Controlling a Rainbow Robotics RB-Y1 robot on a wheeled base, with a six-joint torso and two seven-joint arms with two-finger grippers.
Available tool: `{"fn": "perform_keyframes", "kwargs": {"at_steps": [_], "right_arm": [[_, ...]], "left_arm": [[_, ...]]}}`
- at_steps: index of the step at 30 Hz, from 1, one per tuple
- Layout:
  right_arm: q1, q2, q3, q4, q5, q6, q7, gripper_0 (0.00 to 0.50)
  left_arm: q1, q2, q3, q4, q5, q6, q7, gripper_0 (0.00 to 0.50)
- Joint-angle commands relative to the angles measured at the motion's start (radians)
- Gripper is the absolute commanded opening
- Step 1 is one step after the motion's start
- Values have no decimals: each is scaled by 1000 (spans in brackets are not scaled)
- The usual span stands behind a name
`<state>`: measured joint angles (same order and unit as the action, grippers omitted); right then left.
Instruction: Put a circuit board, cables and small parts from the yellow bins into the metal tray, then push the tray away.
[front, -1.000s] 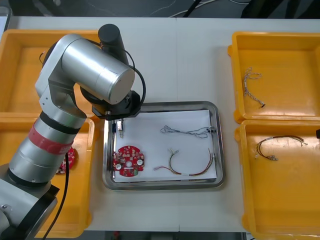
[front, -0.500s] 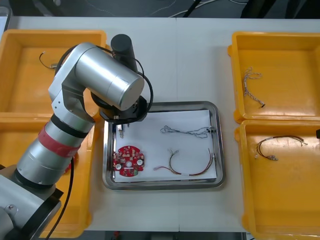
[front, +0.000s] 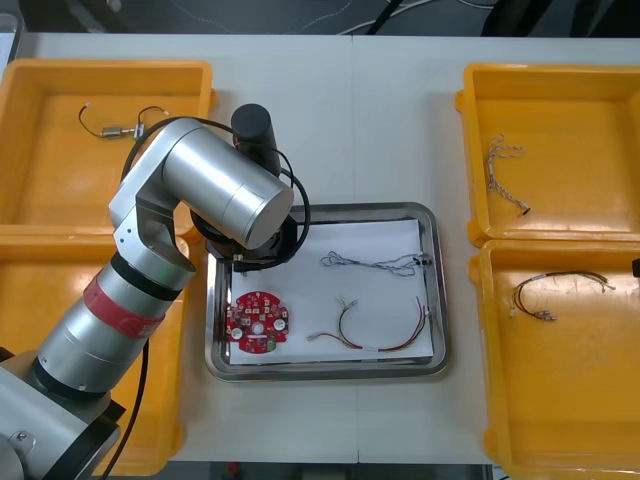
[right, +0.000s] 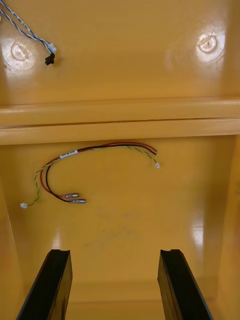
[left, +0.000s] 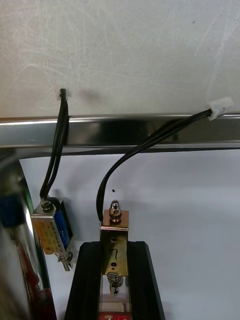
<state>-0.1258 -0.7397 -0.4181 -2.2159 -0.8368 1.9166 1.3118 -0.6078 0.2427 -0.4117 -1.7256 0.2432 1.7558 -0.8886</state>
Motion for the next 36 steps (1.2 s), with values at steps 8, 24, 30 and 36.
{"fn": "perform_keyframes", "kwargs": {"at_steps": [8, 24, 30, 36], "right_arm": [[14, 13, -33, -30, -5, 3, 12, 500], [14, 13, -33, -30, -5, 3, 12, 500], [14, 13, -33, -30, -5, 3, 12, 500], [14, 13, -33, -30, -5, 3, 12, 500]], "left_arm": [[17, -19, -22, -14, -24, -10, -58, 0], [20, -11, -19, -15, -19, -10, -62, 500], [20, -8, -9, -23, -12, -4, -64, 500], [2, 13, 45, -100, 47, 93, -72, 500]]}}
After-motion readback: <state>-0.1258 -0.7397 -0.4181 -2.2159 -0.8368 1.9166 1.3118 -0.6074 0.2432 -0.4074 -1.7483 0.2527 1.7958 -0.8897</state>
